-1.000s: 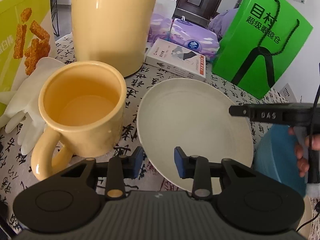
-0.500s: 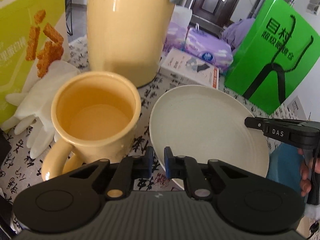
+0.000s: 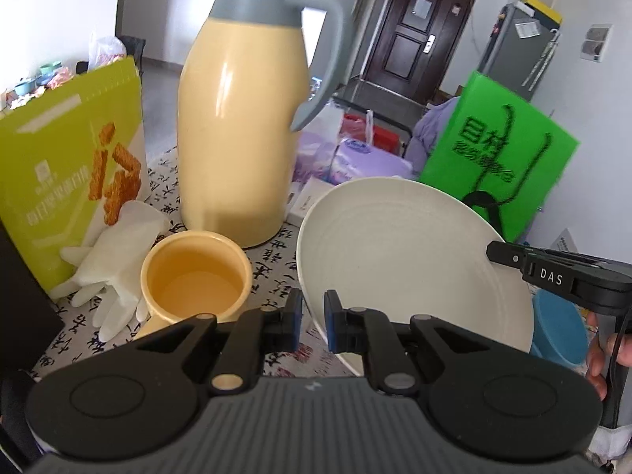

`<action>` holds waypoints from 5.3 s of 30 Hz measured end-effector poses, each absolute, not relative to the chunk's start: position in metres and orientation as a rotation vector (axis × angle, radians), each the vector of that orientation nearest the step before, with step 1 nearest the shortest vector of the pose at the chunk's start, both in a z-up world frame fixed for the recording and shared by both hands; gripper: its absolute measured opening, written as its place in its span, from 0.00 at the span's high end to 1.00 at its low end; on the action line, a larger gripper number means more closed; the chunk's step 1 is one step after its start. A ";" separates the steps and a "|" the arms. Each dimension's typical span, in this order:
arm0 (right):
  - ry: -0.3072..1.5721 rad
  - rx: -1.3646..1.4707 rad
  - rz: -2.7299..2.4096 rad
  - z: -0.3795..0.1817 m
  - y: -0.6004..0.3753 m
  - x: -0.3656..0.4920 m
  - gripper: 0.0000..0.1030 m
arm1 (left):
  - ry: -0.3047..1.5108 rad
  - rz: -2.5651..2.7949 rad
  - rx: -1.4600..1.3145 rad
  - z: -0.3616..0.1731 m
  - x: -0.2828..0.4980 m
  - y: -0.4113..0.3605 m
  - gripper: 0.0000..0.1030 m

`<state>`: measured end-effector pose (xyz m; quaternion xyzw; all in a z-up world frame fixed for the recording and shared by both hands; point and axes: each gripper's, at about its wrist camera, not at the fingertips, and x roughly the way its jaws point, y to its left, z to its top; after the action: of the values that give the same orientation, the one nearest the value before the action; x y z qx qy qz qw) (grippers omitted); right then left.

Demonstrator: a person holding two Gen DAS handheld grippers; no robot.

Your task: Organize plates and bowls

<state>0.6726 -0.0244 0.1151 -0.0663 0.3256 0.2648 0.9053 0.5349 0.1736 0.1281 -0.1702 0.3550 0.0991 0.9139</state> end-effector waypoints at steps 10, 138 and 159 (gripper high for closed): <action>0.636 -0.125 0.488 0.147 -0.072 0.575 0.92 | 0.712 0.144 -0.337 0.153 0.455 0.136 0.88; 0.377 0.120 0.171 0.016 -0.289 0.092 0.12 | 0.506 -0.115 -0.053 0.038 0.124 -0.048 0.01; 0.472 0.136 0.155 0.029 -0.284 0.251 0.12 | 0.589 -0.145 -0.069 0.042 0.304 -0.046 0.21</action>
<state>0.2511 -0.2837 0.0286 0.0673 0.2332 0.0768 0.9670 0.3042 -0.0460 0.0420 -0.0339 0.2902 -0.0716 0.9537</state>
